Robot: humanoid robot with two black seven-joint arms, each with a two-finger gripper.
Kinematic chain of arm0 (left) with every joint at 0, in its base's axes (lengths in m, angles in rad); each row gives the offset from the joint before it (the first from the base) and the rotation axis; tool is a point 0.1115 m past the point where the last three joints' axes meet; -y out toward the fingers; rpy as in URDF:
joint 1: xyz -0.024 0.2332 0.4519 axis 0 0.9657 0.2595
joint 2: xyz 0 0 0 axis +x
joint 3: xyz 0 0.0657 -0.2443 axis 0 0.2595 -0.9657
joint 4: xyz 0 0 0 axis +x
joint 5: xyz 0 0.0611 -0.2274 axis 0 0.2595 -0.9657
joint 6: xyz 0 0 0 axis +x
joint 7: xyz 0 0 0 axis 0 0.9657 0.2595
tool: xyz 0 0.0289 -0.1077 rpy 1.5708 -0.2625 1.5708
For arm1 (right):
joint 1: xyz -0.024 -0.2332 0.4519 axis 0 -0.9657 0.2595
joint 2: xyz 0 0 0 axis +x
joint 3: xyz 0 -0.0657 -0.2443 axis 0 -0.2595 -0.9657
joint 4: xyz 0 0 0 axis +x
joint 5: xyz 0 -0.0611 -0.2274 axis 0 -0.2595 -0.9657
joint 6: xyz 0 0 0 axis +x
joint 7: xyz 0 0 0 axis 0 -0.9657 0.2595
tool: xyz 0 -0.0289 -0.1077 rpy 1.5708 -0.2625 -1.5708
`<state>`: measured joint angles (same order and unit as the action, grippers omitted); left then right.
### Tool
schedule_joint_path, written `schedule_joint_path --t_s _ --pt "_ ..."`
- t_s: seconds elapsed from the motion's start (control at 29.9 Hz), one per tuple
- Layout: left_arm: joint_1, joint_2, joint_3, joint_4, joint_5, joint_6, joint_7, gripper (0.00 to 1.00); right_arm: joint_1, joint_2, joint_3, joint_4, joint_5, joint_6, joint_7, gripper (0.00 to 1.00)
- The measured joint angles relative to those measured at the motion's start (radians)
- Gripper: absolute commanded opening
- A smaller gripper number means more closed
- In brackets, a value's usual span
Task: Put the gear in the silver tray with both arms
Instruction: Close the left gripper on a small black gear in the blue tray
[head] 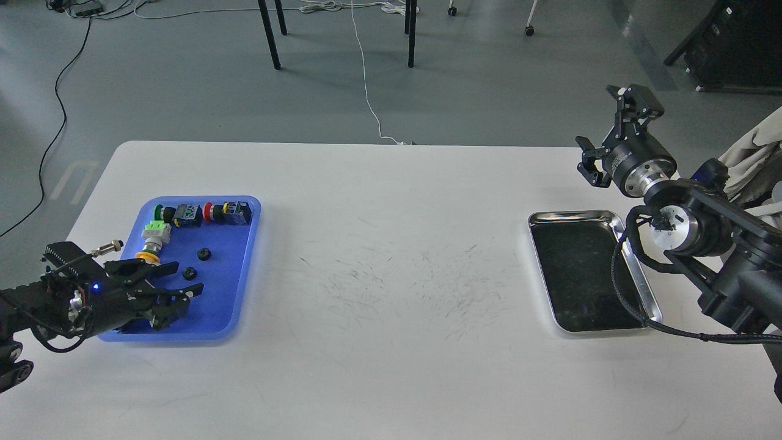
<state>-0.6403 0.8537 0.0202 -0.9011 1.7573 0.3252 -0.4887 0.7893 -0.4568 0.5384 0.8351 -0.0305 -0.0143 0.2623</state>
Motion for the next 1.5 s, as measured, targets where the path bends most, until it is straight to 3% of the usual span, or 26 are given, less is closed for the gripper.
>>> schedule_joint_path --t_s 0.64,1.0,1.5 --pt "0.001 -0.055 0.004 0.079 -0.001 0.032 0.0 0.55 0.002 0.002 0.0 -0.001 0.0 -0.007 0.0 0.99" --pt "0.008 -0.057 0.006 0.081 0.002 0.034 0.0 0.44 0.001 0.006 0.0 -0.002 0.0 -0.007 0.0 0.99" --pt "0.01 -0.075 0.009 0.08 0.0 0.034 0.0 0.42 -0.001 0.002 0.0 -0.002 0.0 -0.007 0.0 0.99"
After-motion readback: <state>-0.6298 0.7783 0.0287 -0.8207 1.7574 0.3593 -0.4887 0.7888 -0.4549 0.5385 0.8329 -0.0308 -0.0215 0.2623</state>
